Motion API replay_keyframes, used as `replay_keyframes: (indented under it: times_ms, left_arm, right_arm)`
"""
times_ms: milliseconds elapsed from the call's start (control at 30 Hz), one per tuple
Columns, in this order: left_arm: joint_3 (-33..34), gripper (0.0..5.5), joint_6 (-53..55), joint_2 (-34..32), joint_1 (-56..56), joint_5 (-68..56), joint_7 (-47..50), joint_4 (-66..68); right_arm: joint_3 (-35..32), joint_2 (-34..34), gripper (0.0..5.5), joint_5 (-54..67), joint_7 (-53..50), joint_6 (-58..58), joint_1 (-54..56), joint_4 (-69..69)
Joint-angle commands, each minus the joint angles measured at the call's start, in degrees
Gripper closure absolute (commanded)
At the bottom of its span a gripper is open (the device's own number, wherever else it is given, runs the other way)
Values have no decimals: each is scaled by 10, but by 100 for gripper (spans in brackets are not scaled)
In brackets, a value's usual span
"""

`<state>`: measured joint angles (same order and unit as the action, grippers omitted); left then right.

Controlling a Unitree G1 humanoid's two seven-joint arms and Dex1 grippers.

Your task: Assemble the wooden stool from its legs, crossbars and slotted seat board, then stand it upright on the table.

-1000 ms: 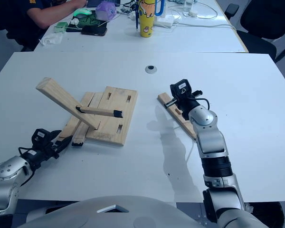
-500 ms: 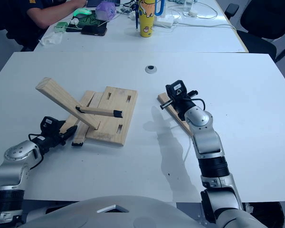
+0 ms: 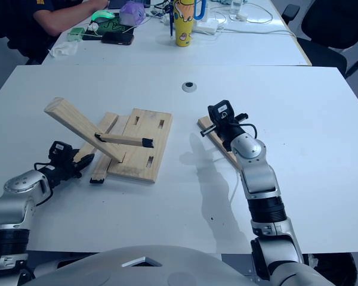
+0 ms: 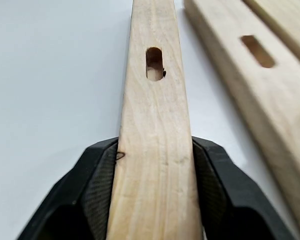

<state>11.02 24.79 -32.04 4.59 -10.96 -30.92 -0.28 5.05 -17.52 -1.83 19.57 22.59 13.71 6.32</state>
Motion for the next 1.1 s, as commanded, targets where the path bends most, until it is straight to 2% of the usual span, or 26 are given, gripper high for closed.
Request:
replay_keyframes:
  times_ms: [33,233,367,567,733,833,1033,1100]
  left_arm:
    - [51,345,-83,12,-54,20,78,-5]
    - [97,345,-152,32,-114,-8,126,-58]
    - [99,345,-135,38,-163,-67,123,-151]
    - [53,345,-25,43,-253,-172,141,-296]
    - [6,345,52,67,-298,-223,169,-331]
    - [-29,345,72,69,-302,-216,168,-338]
    - [-68,345,87,49,-298,-196,149,-359]
    - [-76,345,86,44,-295,-185,141,-362]
  right_arm:
    - [-2,-1,550,0,-2,0,6,-1]
    - [-9,1,550,8,1,-1,23,-4]
    - [-32,7,550,37,11,-1,65,-8]
    - [-88,31,550,183,56,79,185,25]
    - [-137,61,550,375,71,229,257,80]
    - [-176,72,550,468,43,303,286,83]
    - [-269,119,550,615,-111,394,348,29]
    - [-291,124,514,668,-149,409,363,15]
